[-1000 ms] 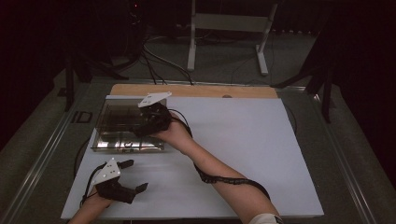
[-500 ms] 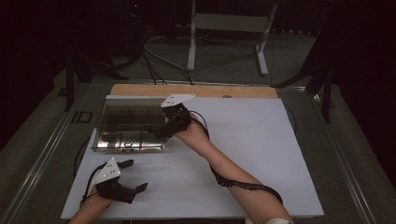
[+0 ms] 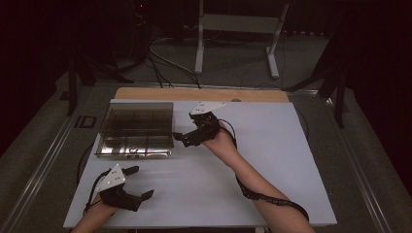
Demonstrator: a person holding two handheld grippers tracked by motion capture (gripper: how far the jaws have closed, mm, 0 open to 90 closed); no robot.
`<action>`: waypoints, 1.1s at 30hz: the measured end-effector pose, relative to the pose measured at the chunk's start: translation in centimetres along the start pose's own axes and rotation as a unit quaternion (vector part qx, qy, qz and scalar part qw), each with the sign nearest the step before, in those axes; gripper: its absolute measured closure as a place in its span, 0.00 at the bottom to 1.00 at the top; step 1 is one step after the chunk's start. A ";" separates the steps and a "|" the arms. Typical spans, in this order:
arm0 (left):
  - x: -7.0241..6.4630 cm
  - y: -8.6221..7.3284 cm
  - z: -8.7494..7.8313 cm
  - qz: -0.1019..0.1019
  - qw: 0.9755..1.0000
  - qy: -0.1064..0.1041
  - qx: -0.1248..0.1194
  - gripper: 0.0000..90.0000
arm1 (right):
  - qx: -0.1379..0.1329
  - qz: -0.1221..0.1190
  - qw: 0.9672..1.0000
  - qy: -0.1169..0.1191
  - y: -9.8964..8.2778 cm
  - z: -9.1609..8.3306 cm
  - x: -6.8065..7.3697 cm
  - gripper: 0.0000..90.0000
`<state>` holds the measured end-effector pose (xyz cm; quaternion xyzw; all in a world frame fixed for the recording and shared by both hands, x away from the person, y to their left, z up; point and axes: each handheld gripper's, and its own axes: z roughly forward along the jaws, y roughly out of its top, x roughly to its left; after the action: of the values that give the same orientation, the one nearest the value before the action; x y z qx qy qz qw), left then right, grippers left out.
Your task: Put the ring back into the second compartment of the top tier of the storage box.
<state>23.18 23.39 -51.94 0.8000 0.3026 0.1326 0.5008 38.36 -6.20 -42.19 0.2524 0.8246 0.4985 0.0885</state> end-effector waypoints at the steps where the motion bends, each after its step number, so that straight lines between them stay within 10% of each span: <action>1: 0.0 0.0 0.0 0.000 1.000 0.000 0.000 0.00 | 0.001 0.001 1.000 -0.002 -0.3 -0.2 -0.2 0.04; 33: 0.0 0.0 0.1 0.001 1.000 0.004 0.003 0.00 | 0.002 0.051 0.996 -0.070 -10.8 -9.2 -3.5 0.04</action>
<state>23.21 23.36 -51.98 0.8011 0.3046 0.1355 0.4971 34.17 -19.13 -47.41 0.3281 0.8034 0.4821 0.1201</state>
